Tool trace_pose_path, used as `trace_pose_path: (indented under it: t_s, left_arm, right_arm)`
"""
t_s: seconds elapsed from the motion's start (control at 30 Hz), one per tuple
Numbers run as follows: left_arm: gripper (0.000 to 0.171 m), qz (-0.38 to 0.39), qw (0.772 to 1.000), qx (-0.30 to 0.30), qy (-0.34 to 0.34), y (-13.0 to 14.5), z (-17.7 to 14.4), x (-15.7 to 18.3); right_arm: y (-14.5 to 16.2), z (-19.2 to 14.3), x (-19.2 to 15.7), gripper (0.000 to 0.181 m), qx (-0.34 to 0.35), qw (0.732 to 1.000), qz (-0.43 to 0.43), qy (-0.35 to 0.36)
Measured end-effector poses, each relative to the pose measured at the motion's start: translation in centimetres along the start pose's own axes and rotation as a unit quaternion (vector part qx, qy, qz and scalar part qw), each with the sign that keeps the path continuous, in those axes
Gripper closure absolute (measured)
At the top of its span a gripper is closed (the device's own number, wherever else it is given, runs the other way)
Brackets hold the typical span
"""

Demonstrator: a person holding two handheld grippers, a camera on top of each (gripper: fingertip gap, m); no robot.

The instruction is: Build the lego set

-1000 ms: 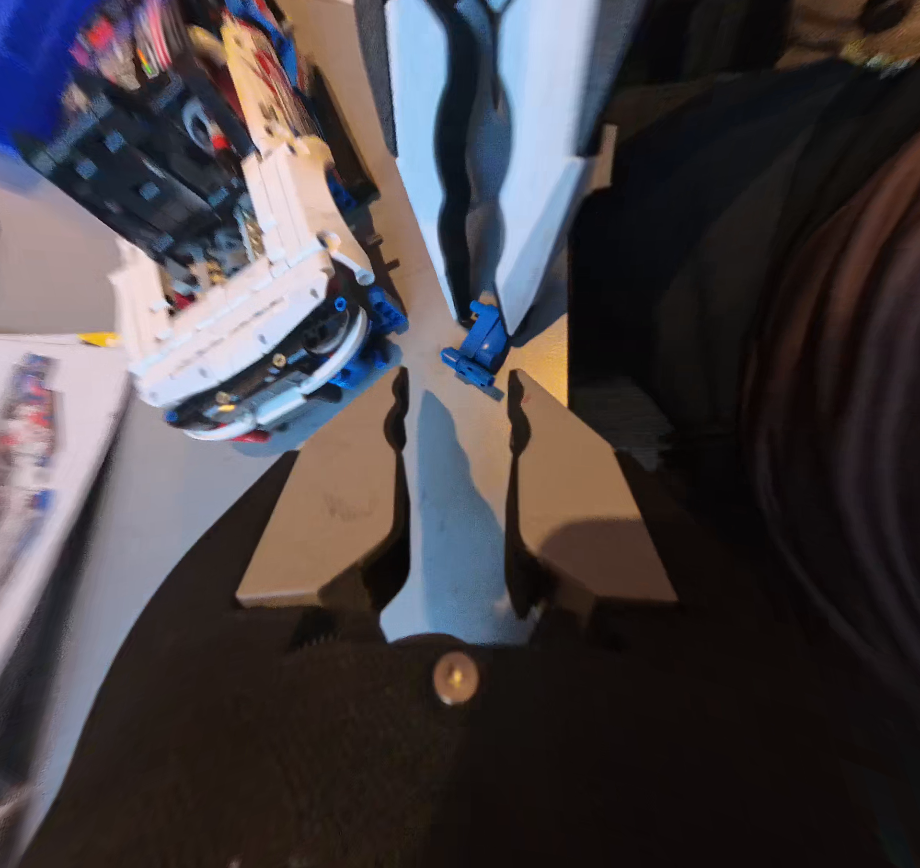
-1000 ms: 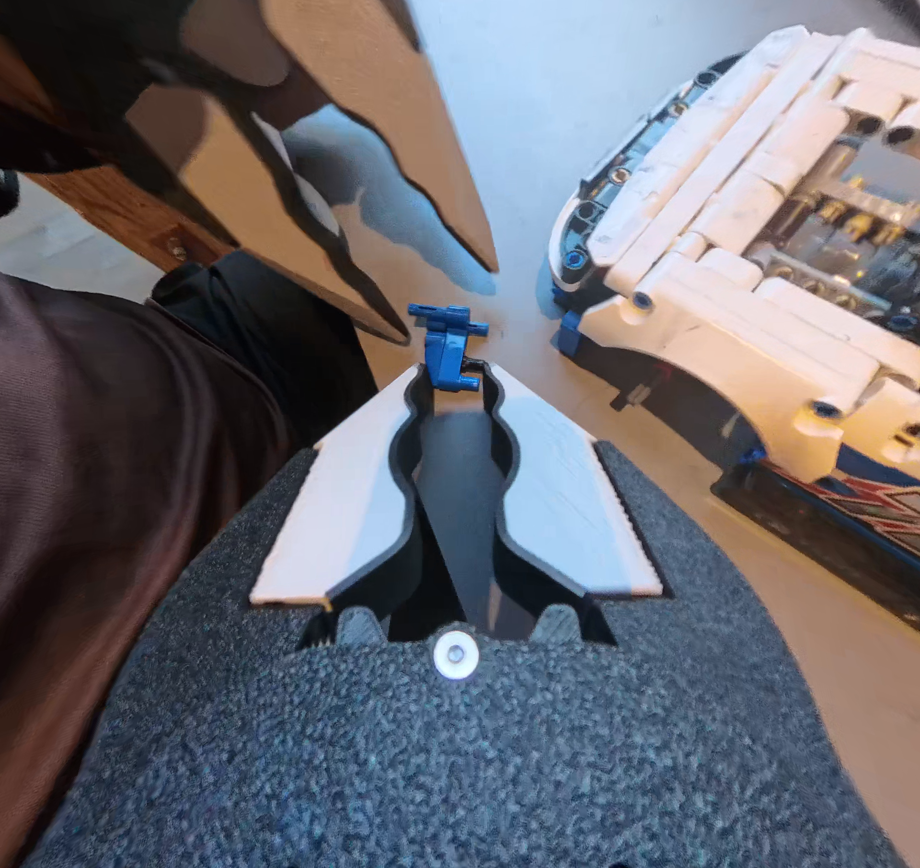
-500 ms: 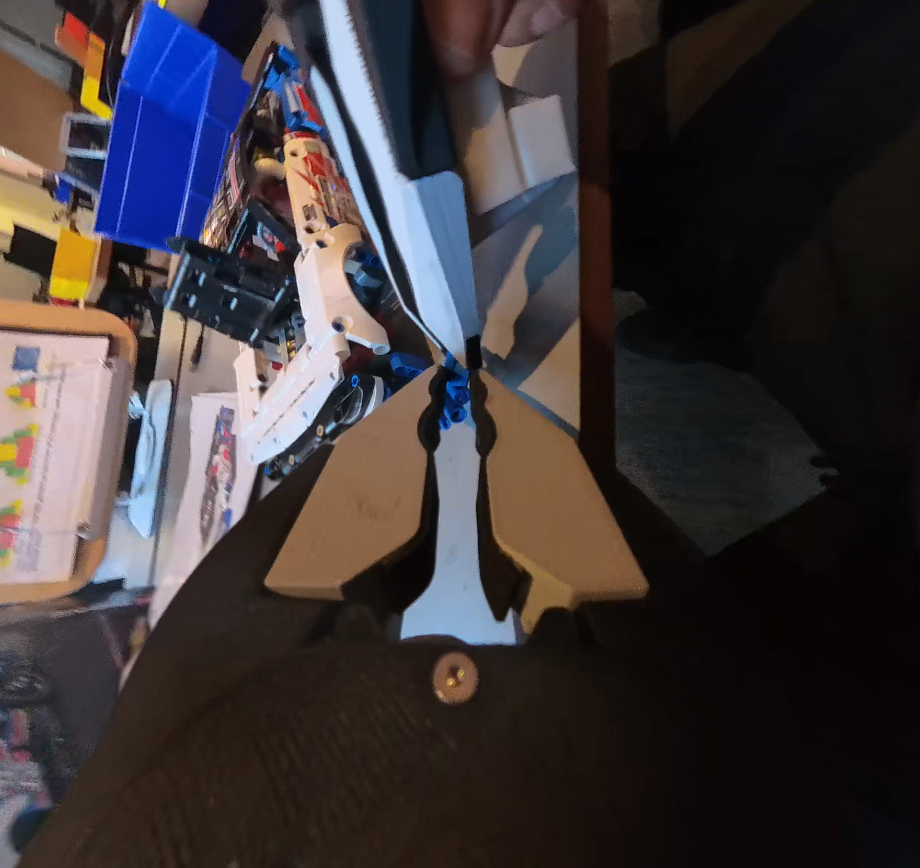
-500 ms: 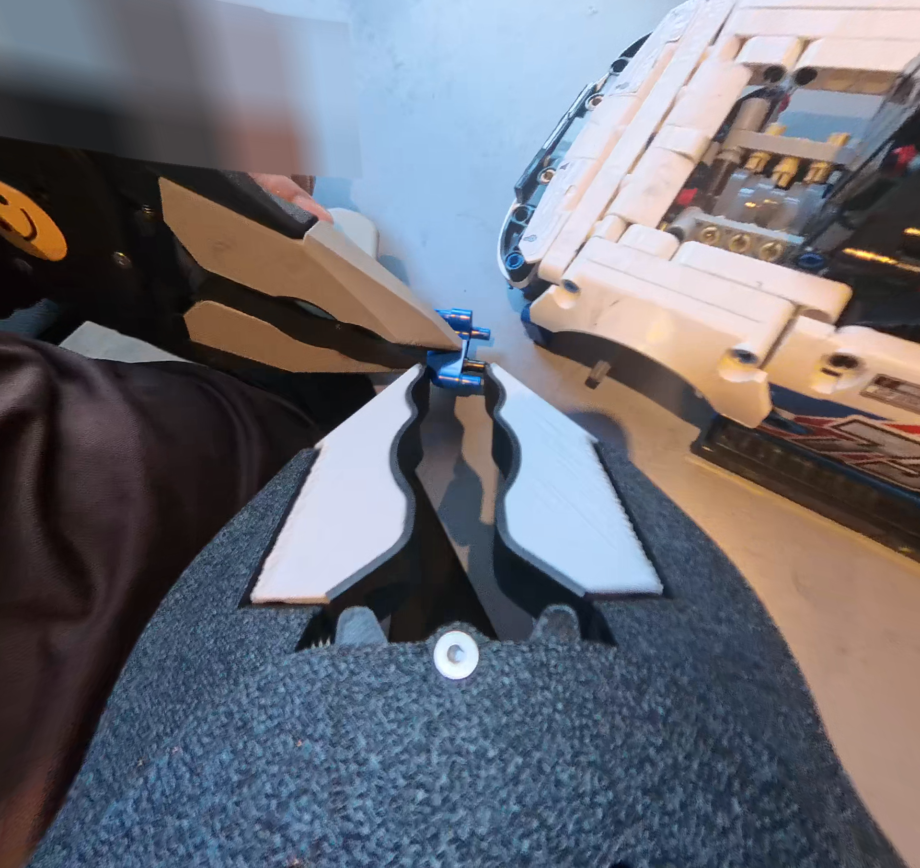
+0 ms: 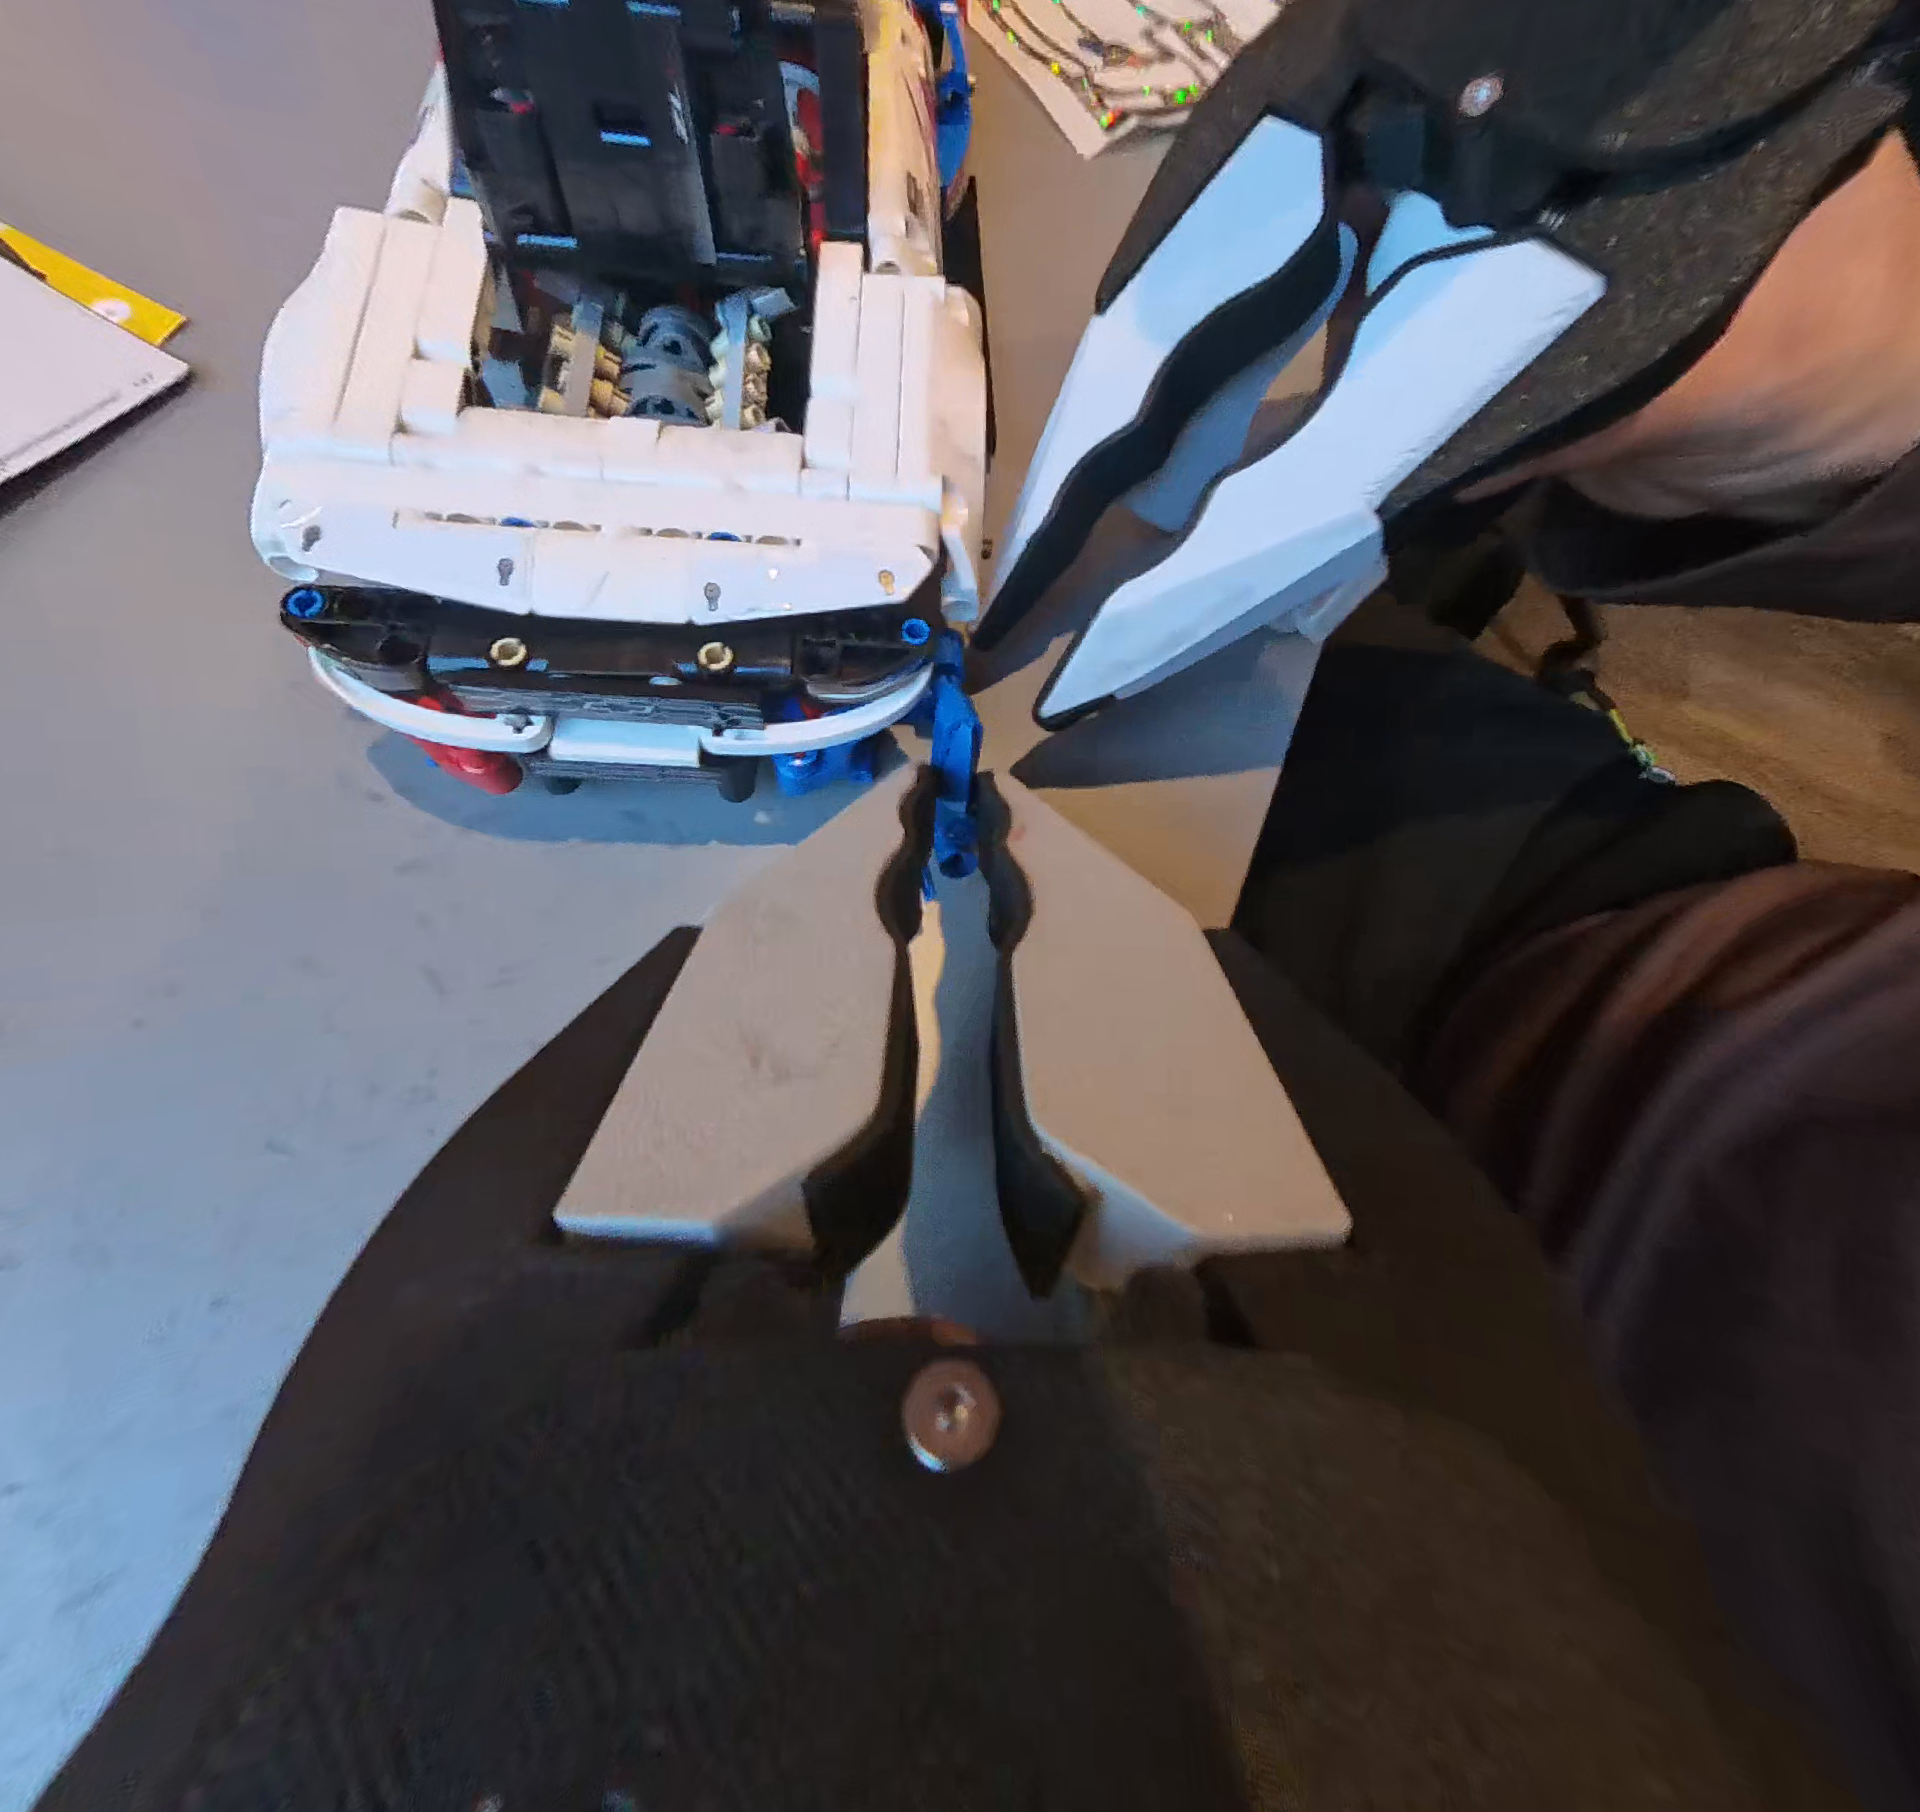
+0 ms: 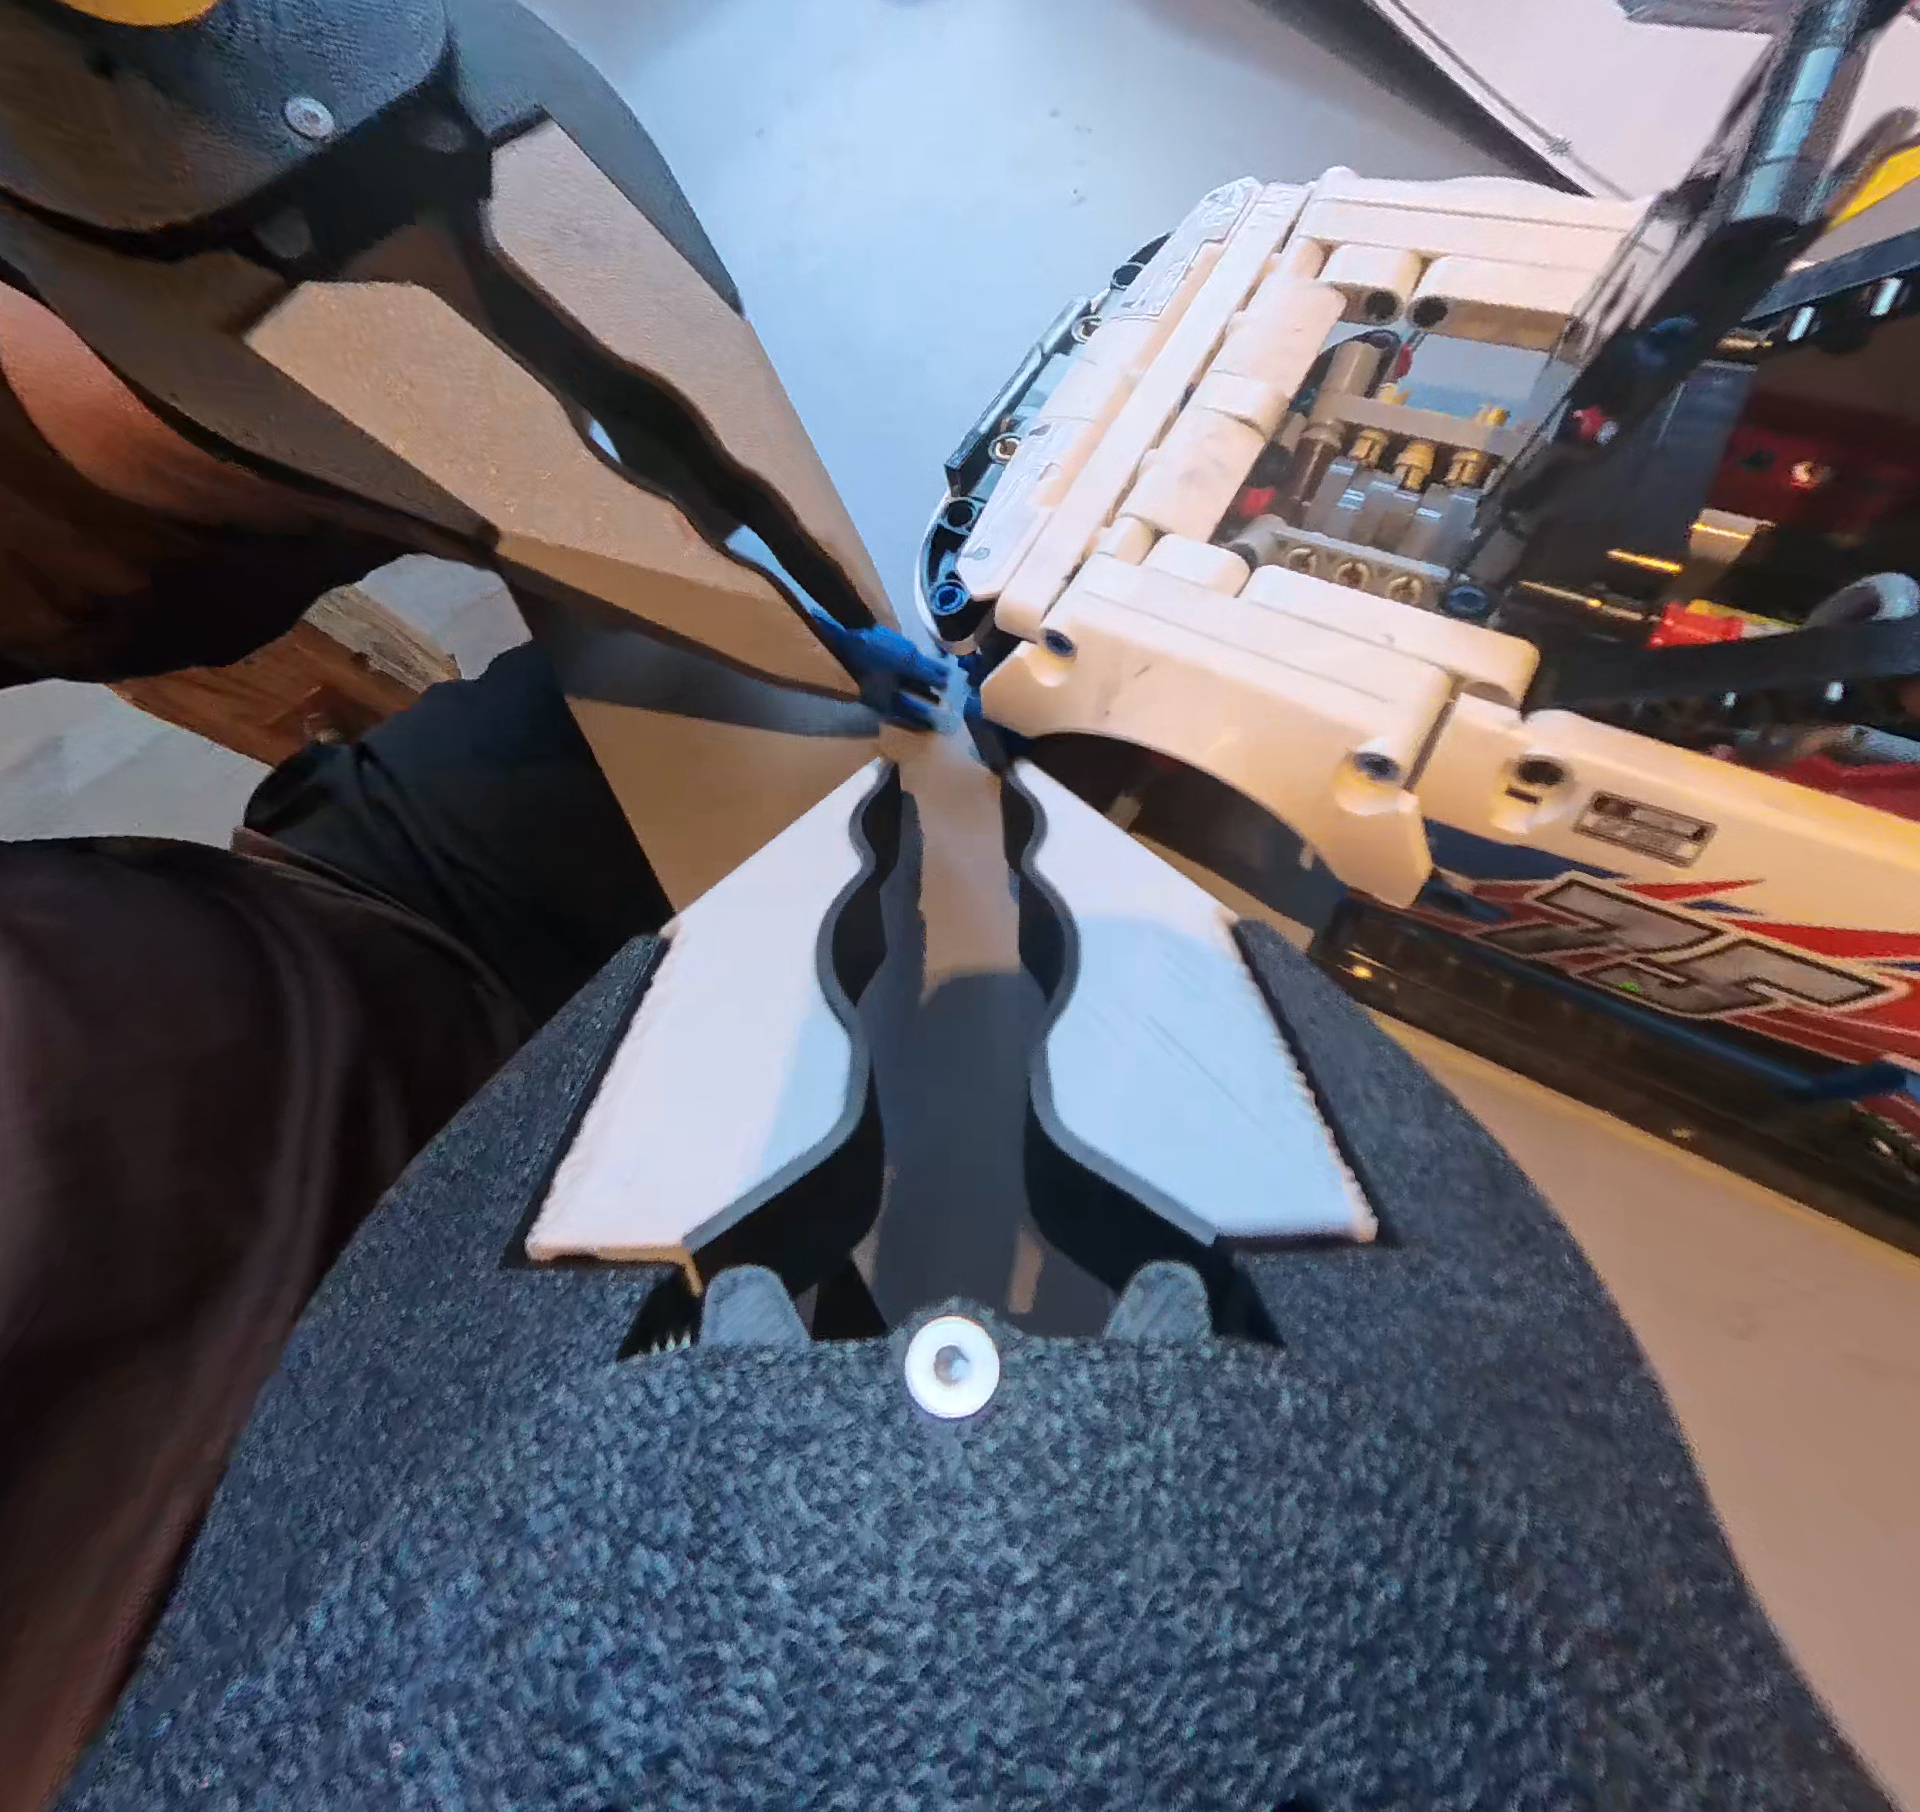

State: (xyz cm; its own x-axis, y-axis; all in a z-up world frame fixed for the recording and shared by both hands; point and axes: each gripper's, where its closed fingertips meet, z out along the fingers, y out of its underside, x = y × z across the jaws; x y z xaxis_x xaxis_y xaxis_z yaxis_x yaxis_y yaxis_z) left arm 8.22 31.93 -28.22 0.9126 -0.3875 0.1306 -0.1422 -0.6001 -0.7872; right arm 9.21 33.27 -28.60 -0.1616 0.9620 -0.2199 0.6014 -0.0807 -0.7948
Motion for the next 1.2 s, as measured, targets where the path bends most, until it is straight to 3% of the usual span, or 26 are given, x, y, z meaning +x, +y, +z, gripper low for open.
trace_pose_path:
  t_s: [0.17, 0.3, 0.5, 0.8, 0.97, 1.2]
  left_arm:
    - [0.167, 0.04, 0.997, 0.039, 0.048, -0.9, -0.6, 2.3]
    - [0.167, 0.067, 0.989, 0.085, 0.101, -1.8, -1.9, 3.9]
    - [0.168, 0.077, 0.989, 0.051, 0.119, -0.9, -1.7, 3.4]
    - [0.167, 0.077, 0.996, 0.01, 0.049, -0.1, -0.6, 1.7]
    - [0.168, 0.114, 0.993, -0.018, 0.028, 1.2, -1.0, 0.4]
    - [0.168, 0.09, 0.995, -0.02, 0.034, 2.0, -2.5, -1.9]
  right_arm:
    - [-0.1, -1.0, -1.3, 0.169, 0.02, 0.999, 0.021, -0.037]
    - [-1.8, -2.6, -3.1, 0.163, 0.08, 0.992, -0.076, -0.063]
    - [-2.2, -1.9, -3.8, 0.176, 0.053, 0.988, -0.118, -0.085]
    - [-1.4, -0.5, -2.5, 0.175, 0.026, 0.996, -0.052, -0.066]
    - [-0.1, -2.6, 0.0, 0.17, 0.018, 0.999, -0.035, -0.007]
    - [1.3, -7.5, 5.4, 0.157, 0.004, 0.993, -0.034, 0.109]
